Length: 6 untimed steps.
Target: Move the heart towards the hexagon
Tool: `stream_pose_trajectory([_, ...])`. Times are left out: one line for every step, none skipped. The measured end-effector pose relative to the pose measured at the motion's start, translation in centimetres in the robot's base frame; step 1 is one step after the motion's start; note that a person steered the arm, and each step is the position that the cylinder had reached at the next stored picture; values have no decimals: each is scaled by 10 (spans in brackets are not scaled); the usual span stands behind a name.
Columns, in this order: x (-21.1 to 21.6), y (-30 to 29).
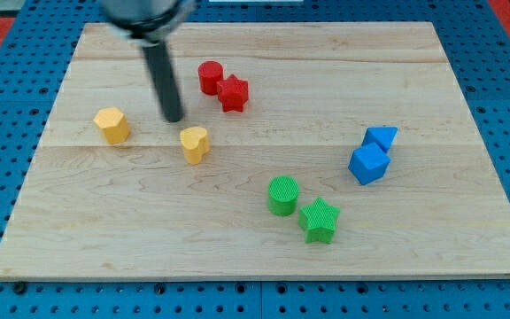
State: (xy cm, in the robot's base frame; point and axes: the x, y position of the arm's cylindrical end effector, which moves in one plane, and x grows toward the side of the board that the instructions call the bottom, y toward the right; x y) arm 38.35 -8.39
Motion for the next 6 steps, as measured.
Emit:
stream_pose_trajectory([16, 74])
stream_pose_trajectory([61, 61])
stream_pose_trajectory([74, -8])
stream_pose_trajectory([73, -77])
stream_pose_trajectory([68, -66])
stream_pose_trajectory([67, 37])
